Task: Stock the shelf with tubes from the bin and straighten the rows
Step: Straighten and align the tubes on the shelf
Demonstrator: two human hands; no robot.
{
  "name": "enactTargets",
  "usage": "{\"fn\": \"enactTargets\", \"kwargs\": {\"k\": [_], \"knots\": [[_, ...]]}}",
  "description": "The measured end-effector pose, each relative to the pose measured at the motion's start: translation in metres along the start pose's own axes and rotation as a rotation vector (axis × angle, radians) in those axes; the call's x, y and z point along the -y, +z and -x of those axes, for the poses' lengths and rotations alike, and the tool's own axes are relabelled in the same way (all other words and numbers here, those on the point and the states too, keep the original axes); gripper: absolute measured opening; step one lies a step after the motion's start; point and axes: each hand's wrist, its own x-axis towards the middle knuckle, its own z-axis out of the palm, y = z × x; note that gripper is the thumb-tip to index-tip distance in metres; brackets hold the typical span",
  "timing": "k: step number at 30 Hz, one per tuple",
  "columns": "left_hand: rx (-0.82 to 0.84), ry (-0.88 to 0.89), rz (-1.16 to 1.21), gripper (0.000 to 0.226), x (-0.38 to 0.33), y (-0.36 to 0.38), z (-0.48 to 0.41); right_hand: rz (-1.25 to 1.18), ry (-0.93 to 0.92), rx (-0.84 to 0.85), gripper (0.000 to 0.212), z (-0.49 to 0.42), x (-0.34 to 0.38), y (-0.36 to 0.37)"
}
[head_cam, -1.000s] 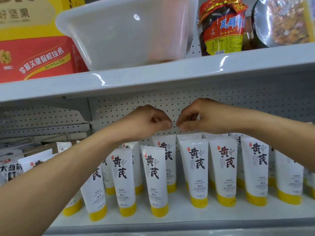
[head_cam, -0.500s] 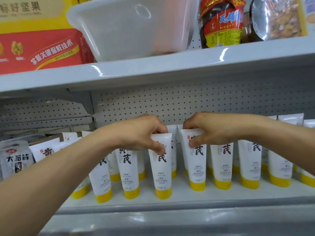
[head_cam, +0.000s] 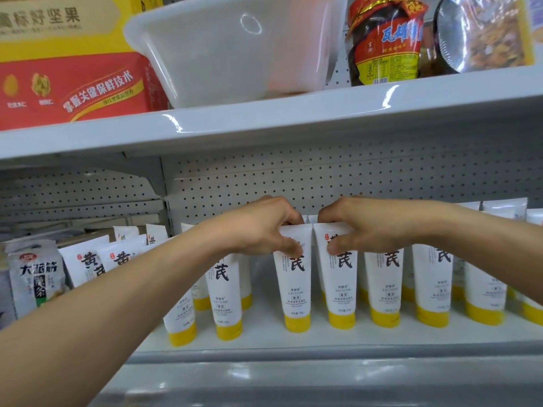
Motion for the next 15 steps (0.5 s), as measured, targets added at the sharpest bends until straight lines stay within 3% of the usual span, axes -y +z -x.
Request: {"fn": "enactTargets", "kwargs": {"k": [15], "knots": [[-0.006, -0.018, 0.039, 0.014, 0.0004, 0.0008, -0.0008, -0.018, 0.007, -0.003, 0.015, 0.0000, -0.0014, 0.0004]]}}
